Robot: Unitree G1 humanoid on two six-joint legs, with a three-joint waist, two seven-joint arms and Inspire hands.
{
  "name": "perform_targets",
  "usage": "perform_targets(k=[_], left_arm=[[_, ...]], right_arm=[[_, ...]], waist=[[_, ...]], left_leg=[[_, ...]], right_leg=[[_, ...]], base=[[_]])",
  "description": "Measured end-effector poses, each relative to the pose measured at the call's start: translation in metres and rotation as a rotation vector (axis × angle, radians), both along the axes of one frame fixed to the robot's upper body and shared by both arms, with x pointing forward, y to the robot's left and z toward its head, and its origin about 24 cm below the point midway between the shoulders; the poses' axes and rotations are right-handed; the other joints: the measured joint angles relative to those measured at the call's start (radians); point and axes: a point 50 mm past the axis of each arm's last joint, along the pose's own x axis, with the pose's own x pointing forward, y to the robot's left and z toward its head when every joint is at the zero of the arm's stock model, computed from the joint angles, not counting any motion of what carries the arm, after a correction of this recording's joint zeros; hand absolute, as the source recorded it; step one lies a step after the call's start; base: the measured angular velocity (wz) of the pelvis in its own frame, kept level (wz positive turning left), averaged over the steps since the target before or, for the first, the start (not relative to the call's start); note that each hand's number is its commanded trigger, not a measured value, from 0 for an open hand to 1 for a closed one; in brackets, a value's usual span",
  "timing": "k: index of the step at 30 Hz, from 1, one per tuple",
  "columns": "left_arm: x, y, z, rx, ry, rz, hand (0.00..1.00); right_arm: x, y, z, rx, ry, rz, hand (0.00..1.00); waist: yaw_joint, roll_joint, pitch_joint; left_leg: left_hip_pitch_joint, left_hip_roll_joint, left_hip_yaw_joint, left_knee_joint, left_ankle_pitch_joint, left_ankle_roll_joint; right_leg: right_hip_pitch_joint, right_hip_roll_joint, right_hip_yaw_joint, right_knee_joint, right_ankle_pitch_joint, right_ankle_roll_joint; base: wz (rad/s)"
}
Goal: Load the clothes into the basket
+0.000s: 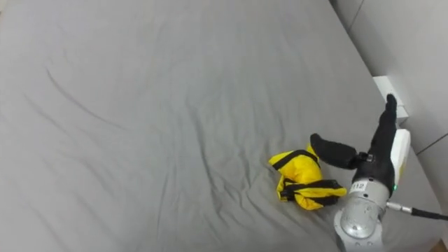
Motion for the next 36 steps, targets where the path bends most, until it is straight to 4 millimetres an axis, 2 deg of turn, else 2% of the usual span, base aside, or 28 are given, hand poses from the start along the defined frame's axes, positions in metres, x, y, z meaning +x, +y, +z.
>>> perform_targets(k=[5, 8, 13, 16, 20, 25, 28, 30, 35, 36], left_arm=[[0.002, -0.004, -0.001, -0.008, 0.011, -0.022, 0.00], [0.003, -0.005, -0.002, -0.008, 0.016, -0.022, 0.00], [0.003, -0.006, -0.002, -0.012, 0.019, -0.023, 0.00], [0.003, -0.006, -0.002, -0.019, 0.020, -0.026, 0.00], [0.001, -0.006, -0.002, -0.029, 0.032, -0.023, 0.00], [0.005, -0.005, -0.002, -0.031, 0.025, -0.031, 0.00], [0.007, -0.006, -0.002, -0.031, 0.021, -0.033, 0.00], [0.007, -0.006, -0.002, -0.033, 0.021, -0.038, 0.00], [0.007, -0.005, -0.002, -0.029, 0.022, -0.040, 0.00], [0.007, -0.004, -0.002, -0.027, 0.020, -0.041, 0.00]], right_arm=[[-0.001, 0.008, -0.007, 0.036, 0.040, 0.073, 0.00], [-0.004, 0.006, -0.019, 0.037, 0.099, 0.084, 0.00], [-0.020, 0.010, -0.061, 0.078, 0.298, 0.093, 0.00], [-0.029, 0.010, -0.078, 0.104, 0.387, 0.097, 0.00], [-0.034, 0.010, -0.086, 0.114, 0.429, 0.101, 0.00], [-0.049, 0.003, -0.109, 0.154, 0.542, 0.035, 0.00], [-0.053, 0.000, -0.113, 0.145, 0.565, 0.006, 0.00], [-0.052, 0.000, -0.112, 0.141, 0.560, 0.000, 0.00], [-0.051, -0.003, -0.113, 0.130, 0.567, -0.009, 0.00], [-0.050, -0.005, -0.114, 0.124, 0.572, -0.018, 0.00]], waist=[[0.001, 0.003, 0.0018], [0.003, 0.003, 0.0016], [0.004, 0.005, -0.0003], [0.004, 0.006, -0.0018], [0.004, 0.006, -0.0027], [0.009, 0.008, -0.0027], [0.011, 0.016, -0.0038], [0.012, 0.022, -0.0073], [0.028, 0.034, -0.0057], [0.030, 0.037, -0.0033]], left_leg=[[0.008, 0.000, 0.002, -0.007, 0.000, 0.000], [0.007, -0.001, 0.001, -0.007, 0.000, 0.000], [0.001, -0.001, -0.001, -0.007, 0.000, 0.000], [-0.002, -0.001, 0.000, -0.007, 0.000, 0.000], [-0.003, -0.001, -0.002, -0.007, 0.000, 0.000], [-0.011, -0.001, -0.005, -0.007, 0.000, 0.000], [-0.027, -0.001, -0.012, -0.005, 0.000, 0.000], [-0.042, 0.000, -0.017, -0.001, 0.000, 0.000], [-0.072, 0.000, -0.028, 0.015, 0.000, 0.000], [-0.083, 0.001, -0.029, 0.019, 0.000, 0.000]], right_leg=[[0.006, 0.001, 0.000, -0.003, -0.001, 0.000], [0.006, 0.000, -0.001, -0.004, -0.002, 0.001], [0.005, -0.001, -0.004, -0.017, -0.001, 0.003], [0.005, -0.001, -0.006, -0.017, -0.001, 0.003], [0.005, -0.001, -0.008, -0.018, 0.000, 0.003], [0.006, -0.004, -0.037, -0.022, 0.000, 0.003], [0.004, -0.005, -0.052, -0.034, 0.003, 0.003], [-0.011, -0.005, -0.056, -0.033, 0.003, 0.003], [-0.026, -0.007, -0.069, -0.033, 0.006, 0.001], [-0.034, -0.008, -0.078, -0.033, 0.007, 0.001]], base=[[0.00], [0.00], [0.00], [0.00], [0.02], [0.15], [0.16], [0.10], [0.09], [0.20]])
